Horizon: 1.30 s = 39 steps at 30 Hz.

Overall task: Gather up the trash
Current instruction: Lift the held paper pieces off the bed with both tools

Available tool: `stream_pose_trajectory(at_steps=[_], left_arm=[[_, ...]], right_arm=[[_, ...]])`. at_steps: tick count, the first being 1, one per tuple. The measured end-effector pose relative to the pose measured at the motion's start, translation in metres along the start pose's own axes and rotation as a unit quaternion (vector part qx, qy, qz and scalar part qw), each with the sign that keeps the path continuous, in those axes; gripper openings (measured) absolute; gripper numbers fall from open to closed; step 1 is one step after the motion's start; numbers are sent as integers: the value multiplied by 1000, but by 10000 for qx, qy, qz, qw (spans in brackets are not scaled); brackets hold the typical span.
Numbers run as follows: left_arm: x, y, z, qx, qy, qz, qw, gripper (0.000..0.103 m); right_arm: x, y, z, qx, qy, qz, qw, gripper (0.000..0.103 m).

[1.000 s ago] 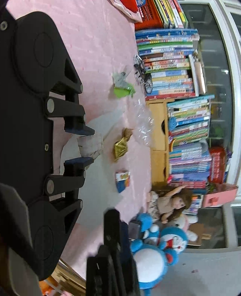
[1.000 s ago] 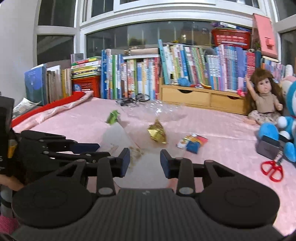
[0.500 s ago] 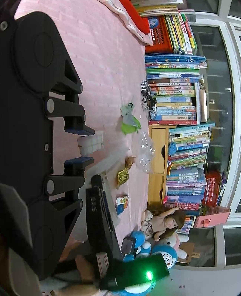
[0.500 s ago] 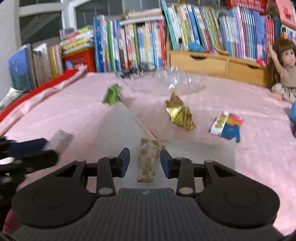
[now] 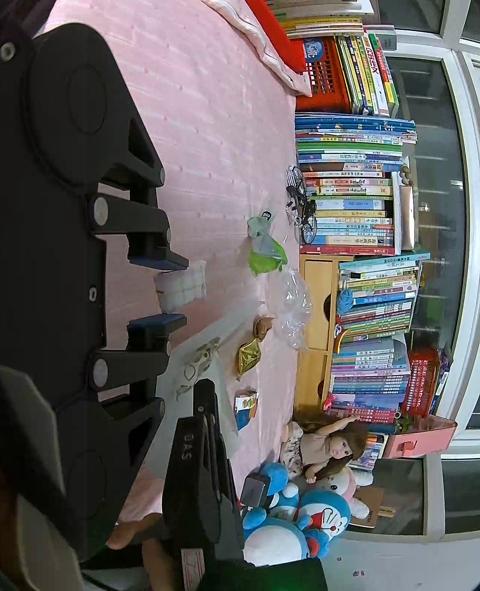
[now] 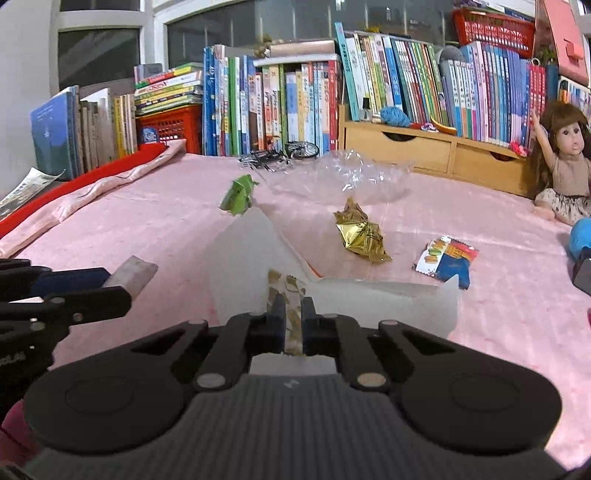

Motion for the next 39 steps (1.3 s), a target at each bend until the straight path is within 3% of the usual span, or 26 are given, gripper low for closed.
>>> stream_pose_trajectory(at_steps=[1,5,7,11,15,19,20,39], left_arm=[[-1,1,0,7,-4,-4,10000,24],[-3,2,0,46,21,-19,10000,24],[-3,3,-1,70,44,-28,10000,24],[-3,4,-3,112,47,-44,9999,24],[-4,4,-5,128,44,-71,9999,24],[-5,2,-4,127,62,-92,9999,24],[-6,2,-4,120,68,-98,9999,24],[-14,12,3,-16,95,-143,9999,24]], right_arm=[[1,1,0,25,-22,17,10000,14],[8,-9,5,140,-362,22,9992,62],[10,-21,12,79,-647,-22,9979,66],[8,-48,16,-5,-857,-285,9959,65],[3,-51,6,-181,-519,-181,9983,62],[-1,-47,-4,-134,-235,-83,9996,29],[-2,-46,-7,-149,-154,-63,9998,27],[-10,15,-8,110,-268,461,9985,26]])
Point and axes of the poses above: each gripper's, at about its wrist camera, not at the fingertips, and y roughly against the way its jaws point, z to its right, x to its top, the point moved 7 cm from there along -y, roughly the way its jaws point, and after that the axes turned 5 degrees about y, right-handed, at the moved point
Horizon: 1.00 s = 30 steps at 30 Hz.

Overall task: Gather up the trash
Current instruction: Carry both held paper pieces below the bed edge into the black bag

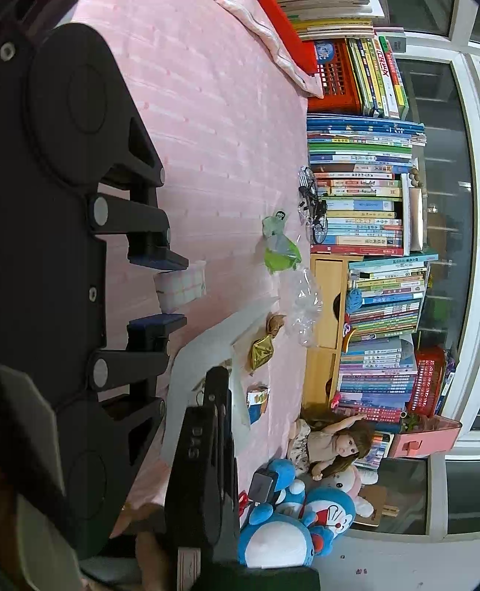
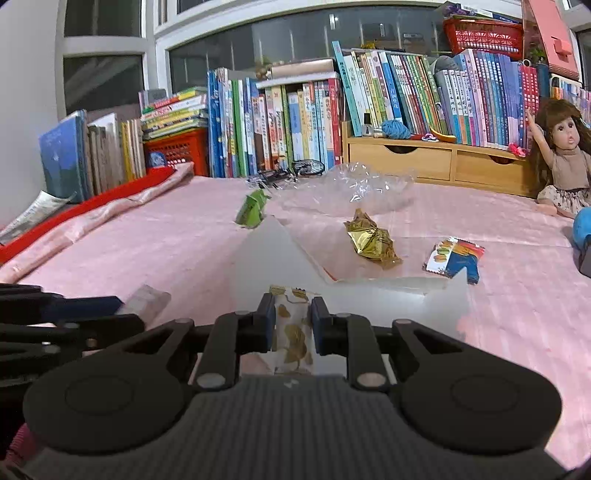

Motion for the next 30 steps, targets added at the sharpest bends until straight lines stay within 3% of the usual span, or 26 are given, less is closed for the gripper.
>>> stream_pose_trajectory(at_steps=[17,30], left_arm=[[-48,43,18,-301,40,-421,9987,24],[-113,42,16,-213,390,-1181,9920,23]], right_arm=[[-53,77,-25,378,96,-219,9990,26],[-115,85,-37,396,49,-829,9958,26]])
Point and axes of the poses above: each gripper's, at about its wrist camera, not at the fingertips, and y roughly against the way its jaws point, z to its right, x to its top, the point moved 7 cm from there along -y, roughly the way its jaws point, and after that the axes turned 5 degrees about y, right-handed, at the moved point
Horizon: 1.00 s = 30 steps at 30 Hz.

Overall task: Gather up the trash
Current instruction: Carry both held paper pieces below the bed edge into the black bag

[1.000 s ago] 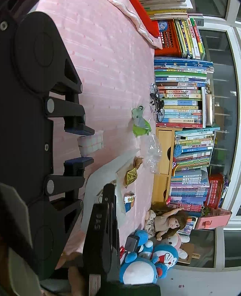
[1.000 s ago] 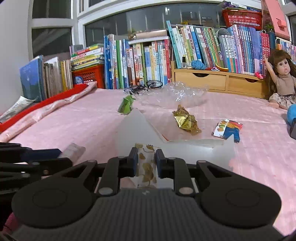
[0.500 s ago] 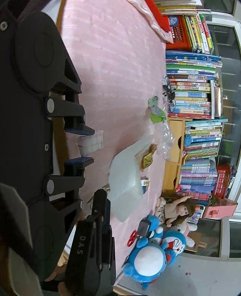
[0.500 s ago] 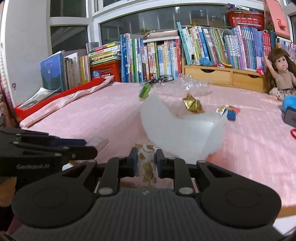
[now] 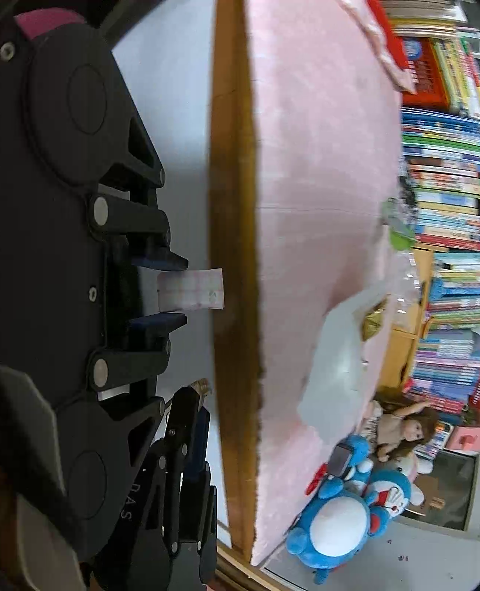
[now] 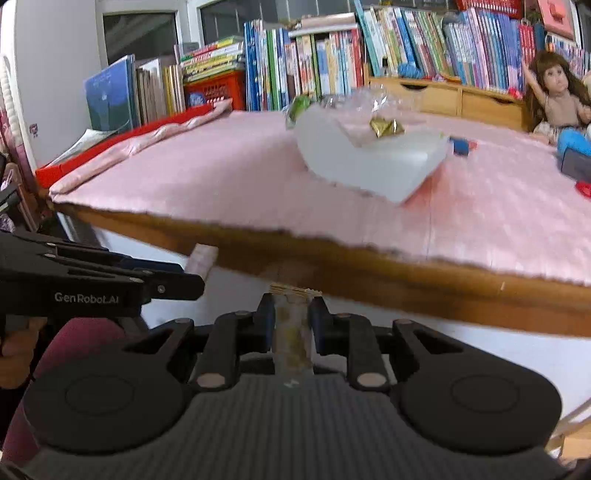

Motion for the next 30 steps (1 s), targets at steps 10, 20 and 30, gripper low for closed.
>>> stream_pose_trajectory(at_steps=[10,20,30], left_arm=[[-40,-35,-5,137,4,-604,9981,23],[-83,-96,-20,341,180,-1513,9877,23],[-104,-126,-31,503,384,-1923,9793,23]], right_arm=[[-36,-25,-1,122,-213,-585,9980,26],[-77,-68,12,208,-556,-1368,9888,26],[-105,-84,16,188,-783,-1749,9813,27]])
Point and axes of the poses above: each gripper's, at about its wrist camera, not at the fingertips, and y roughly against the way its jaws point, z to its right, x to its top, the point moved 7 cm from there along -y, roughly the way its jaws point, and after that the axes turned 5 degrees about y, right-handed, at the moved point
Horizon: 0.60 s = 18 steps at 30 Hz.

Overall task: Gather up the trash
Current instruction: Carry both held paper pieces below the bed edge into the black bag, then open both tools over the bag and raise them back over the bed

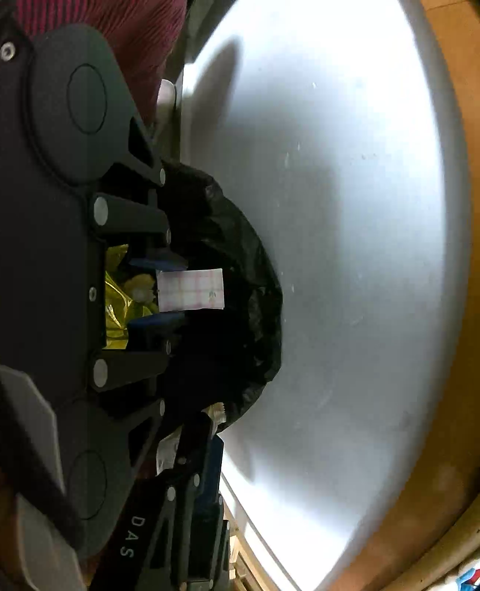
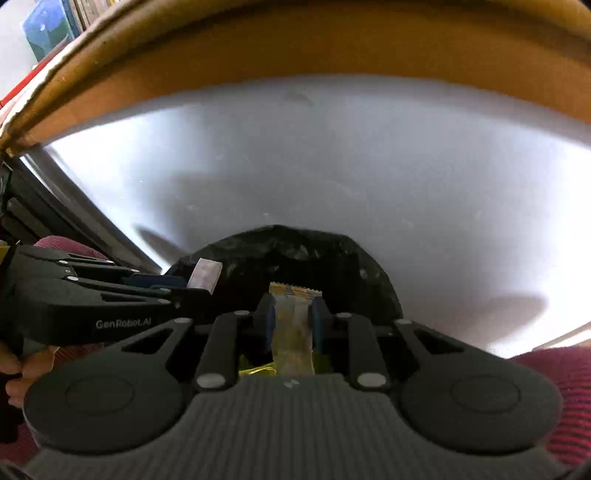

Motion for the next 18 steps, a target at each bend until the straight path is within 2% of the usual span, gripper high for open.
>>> stream_pose_trajectory(at_steps=[12,13,14,16,17,18], left_arm=[[-1,-3,1,1,11,-41,10000,23],[-1,-3,1,1,10,-46,10000,23],[-1,-2,1,11,-1,-39,10000,23],[-2,0,2,63,-54,11,10000,32],[-2,2,3,88,-68,27,9999,41],[-2,3,3,106,-78,49,9999,43]], right_arm=[[-2,-9,1,70,-96,-55,9999,31],[-2,-9,1,70,-109,-50,9999,32],[-2,-10,1,69,-117,-51,9999,40],[-2,-9,1,75,-119,-53,9999,50],[-3,-9,2,75,-107,-50,9999,51],[-3,-9,1,73,-91,-47,9999,51]])
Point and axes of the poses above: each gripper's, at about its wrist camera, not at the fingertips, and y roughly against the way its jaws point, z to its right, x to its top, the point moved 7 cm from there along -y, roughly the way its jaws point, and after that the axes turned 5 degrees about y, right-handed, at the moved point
